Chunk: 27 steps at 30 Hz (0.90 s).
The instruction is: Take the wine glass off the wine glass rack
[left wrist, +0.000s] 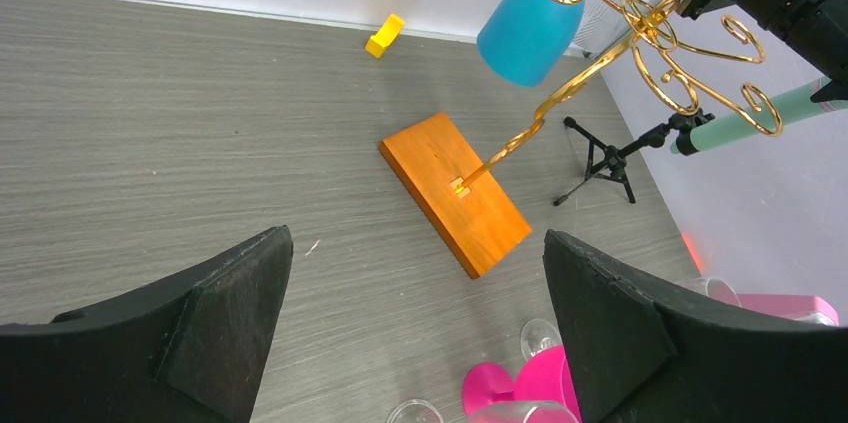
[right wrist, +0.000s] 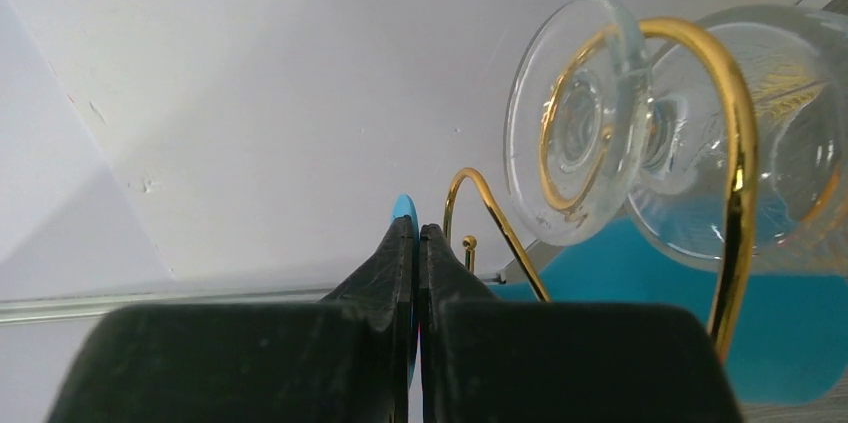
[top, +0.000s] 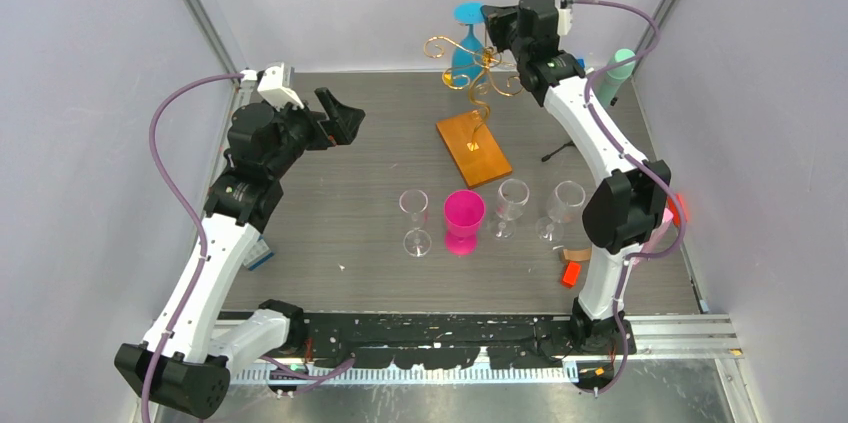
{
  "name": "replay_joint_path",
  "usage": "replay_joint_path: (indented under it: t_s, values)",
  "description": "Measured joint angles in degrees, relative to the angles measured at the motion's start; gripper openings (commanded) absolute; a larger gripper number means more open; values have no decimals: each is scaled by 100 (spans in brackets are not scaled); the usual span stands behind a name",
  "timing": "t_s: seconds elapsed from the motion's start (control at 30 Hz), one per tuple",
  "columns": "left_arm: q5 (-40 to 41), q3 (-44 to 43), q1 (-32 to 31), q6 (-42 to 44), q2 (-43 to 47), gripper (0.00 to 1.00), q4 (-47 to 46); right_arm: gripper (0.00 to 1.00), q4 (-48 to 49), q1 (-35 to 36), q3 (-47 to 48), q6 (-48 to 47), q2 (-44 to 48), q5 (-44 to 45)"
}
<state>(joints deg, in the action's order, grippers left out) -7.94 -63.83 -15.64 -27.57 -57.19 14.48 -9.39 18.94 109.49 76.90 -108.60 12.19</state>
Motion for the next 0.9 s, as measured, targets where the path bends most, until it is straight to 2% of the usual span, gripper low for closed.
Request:
replay_joint_path:
  t_s: [0.9]
  values:
    - [42,0,-11,4,2,98,2,0,-273,385,289,-713,0,-149]
